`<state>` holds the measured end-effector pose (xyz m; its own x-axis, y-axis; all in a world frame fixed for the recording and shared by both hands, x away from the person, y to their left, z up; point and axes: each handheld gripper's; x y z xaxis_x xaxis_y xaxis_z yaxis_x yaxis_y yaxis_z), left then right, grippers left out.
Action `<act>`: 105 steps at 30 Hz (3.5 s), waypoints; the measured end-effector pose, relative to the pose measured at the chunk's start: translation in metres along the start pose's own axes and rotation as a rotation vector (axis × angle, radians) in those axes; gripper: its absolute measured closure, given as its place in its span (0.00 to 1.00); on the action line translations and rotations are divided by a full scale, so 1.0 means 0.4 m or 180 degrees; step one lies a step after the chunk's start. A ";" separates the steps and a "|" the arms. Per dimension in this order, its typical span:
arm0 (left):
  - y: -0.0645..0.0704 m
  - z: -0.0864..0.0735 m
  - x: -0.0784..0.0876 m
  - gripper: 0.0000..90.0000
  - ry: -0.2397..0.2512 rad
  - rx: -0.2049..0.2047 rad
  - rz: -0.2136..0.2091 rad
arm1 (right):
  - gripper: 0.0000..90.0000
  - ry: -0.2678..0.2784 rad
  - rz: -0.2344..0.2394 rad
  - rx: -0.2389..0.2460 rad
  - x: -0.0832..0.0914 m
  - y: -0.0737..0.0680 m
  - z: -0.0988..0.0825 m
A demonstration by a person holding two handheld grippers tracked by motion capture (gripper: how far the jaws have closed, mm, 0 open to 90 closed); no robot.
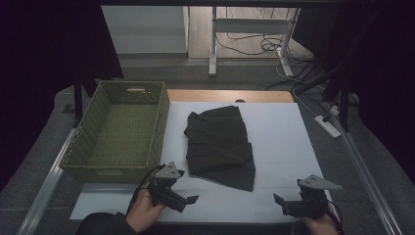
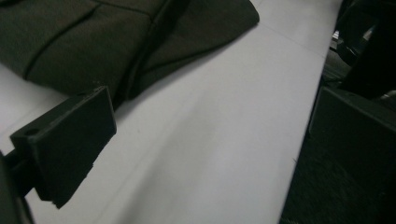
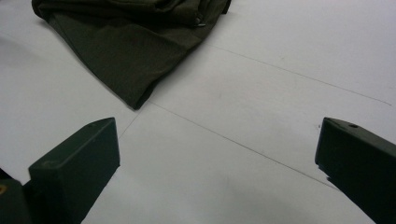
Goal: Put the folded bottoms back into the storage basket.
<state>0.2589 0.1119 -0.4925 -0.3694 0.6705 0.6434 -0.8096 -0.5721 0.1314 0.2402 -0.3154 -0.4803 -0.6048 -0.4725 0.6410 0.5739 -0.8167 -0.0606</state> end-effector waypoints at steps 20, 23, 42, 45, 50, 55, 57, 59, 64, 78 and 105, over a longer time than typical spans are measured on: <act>-0.077 0.087 -0.076 0.00 -0.0010 0.0046 0.0294 | 0.00 -0.0018 0.0012 0.0032 -0.001 -0.002 -0.001; -0.089 0.100 -0.087 0.00 -0.0030 0.0030 0.0334 | 0.00 -0.0027 0.0010 0.0040 -0.001 -0.002 0.000; -0.197 0.176 -0.140 0.00 -0.0054 0.0207 0.0535 | 0.00 -0.0076 0.0023 0.0074 -0.004 -0.004 0.000; -0.212 0.187 -0.149 0.00 -0.0076 0.0233 0.0561 | 0.00 -0.0084 0.0027 0.0079 -0.005 -0.004 0.000; -0.234 0.203 -0.165 0.00 -0.0106 0.0263 0.0625 | 0.00 -0.0085 0.0031 0.0087 -0.005 -0.005 0.000; -0.256 0.217 -0.176 0.00 -0.0091 0.0332 0.0682 | 0.00 -0.0095 0.0032 0.0094 -0.006 -0.006 0.000; -0.263 0.224 -0.181 0.00 -0.0080 0.0350 0.0679 | 0.00 -0.0093 0.0037 0.0096 -0.006 -0.006 0.000; -0.268 0.231 -0.190 0.00 -0.0068 0.0366 0.0677 | 0.00 -0.0096 0.0039 0.0100 -0.006 -0.006 0.000; -0.282 0.250 -0.218 0.00 -0.0064 0.0406 0.0704 | 0.00 -0.0105 0.0041 0.0100 -0.007 -0.006 0.000; -0.340 0.317 -0.254 0.01 -0.0163 0.0526 0.0963 | 0.00 -0.0099 0.0069 0.0118 -0.006 -0.007 -0.001; -0.478 0.245 -0.326 0.06 -0.0564 0.1070 0.0520 | 0.00 -0.0133 0.0086 0.0147 -0.007 -0.008 0.000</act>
<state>0.5064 0.0876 -0.5276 -0.3729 0.4832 0.7922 -0.5419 -0.8064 0.2368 0.2401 -0.3115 -0.4821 -0.5658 -0.4792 0.6710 0.6152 -0.7872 -0.0434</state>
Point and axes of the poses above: each handheld gripper's, and its own axes: x roughly backward along the jaws, z roughly out of its top, y roughly to its right, and after that the axes turned 4 degrees about z, right-handed
